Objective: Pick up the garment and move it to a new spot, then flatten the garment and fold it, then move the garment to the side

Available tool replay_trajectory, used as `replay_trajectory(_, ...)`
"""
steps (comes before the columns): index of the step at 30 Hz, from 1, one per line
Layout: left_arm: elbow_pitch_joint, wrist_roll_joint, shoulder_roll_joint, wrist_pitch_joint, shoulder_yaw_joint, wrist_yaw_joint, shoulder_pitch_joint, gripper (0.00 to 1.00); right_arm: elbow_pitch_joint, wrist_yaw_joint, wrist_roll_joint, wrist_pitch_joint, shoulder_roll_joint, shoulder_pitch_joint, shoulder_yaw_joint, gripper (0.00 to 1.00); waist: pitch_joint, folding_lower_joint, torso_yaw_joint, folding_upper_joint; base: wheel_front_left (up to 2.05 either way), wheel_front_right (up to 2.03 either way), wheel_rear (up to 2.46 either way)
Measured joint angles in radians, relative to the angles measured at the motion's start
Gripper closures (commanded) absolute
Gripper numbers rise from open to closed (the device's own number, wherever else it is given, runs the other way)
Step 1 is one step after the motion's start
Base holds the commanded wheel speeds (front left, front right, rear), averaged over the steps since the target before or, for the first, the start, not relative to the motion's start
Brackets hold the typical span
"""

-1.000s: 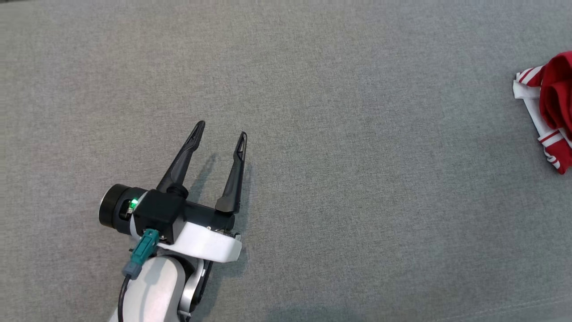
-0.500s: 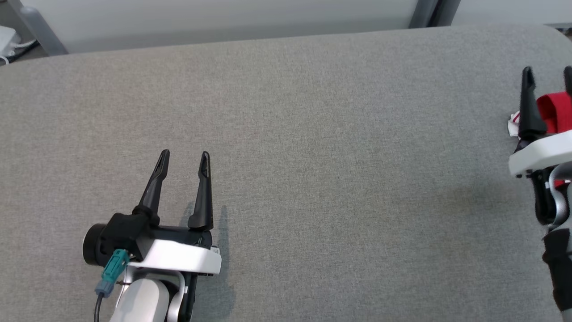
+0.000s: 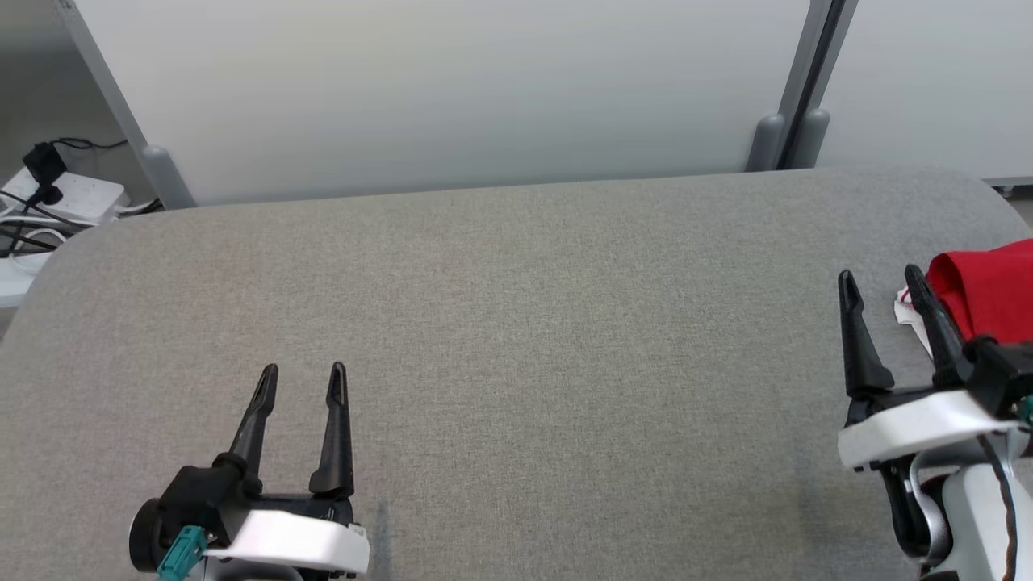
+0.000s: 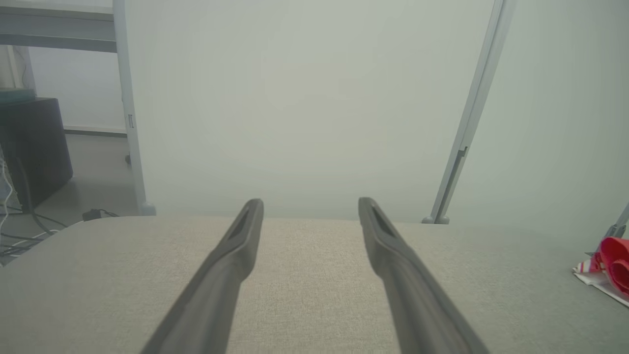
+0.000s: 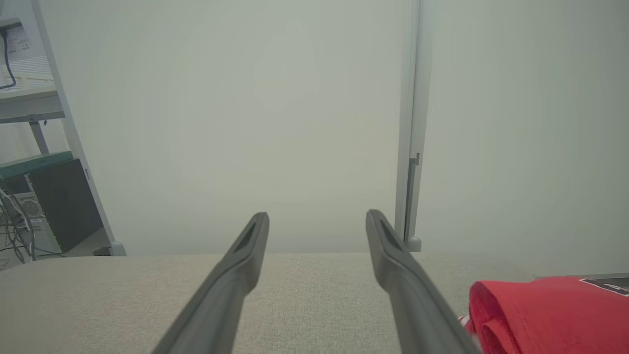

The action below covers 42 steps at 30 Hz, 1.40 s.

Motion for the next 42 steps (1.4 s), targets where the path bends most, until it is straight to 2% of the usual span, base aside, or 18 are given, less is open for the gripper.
replay_trajectory(9,-0.002,0.023,-0.015,0.0,0.035,-0.042,0.071,0.0,-0.102,0.0,-0.005,0.0,0.043,0.169,-0.029,0.0,-0.064,0.0,0.02,0.0,0.0,0.0,0.0)
replay_trajectory(15,0.009,0.059,-0.026,0.0,0.052,-0.054,0.117,0.0,-0.177,0.0,-0.005,0.0,0.053,0.275,-0.026,0.0,-0.103,0.0,0.025,0.0,0.0,0.0,0.0)
replay_trajectory(30,0.024,0.092,-0.029,0.0,0.072,-0.071,0.159,0.0,-0.212,0.0,-0.006,0.0,0.049,0.353,0.002,0.0,-0.121,0.0,0.019,0.0,0.0,0.0,0.0)
replay_trajectory(31,0.024,0.098,-0.029,0.0,0.072,-0.071,0.159,1.0,-0.212,0.0,-0.006,0.0,0.049,0.355,0.002,1.0,-0.121,0.0,0.019,0.0,0.0,0.0,0.0)
replay_trajectory(38,0.105,0.096,-0.036,0.011,0.068,-0.071,0.206,1.0,-0.139,0.0,0.005,0.005,0.073,0.402,0.008,1.0,-0.12,0.0,0.02,0.0,0.0,0.0,0.0)
replay_trajectory(42,0.106,0.049,-0.036,0.024,0.07,-0.072,0.208,1.0,-0.139,0.0,0.046,0.016,0.073,0.401,0.006,1.0,-0.117,0.0003,0.021,0.0,0.0,0.0,0.0)
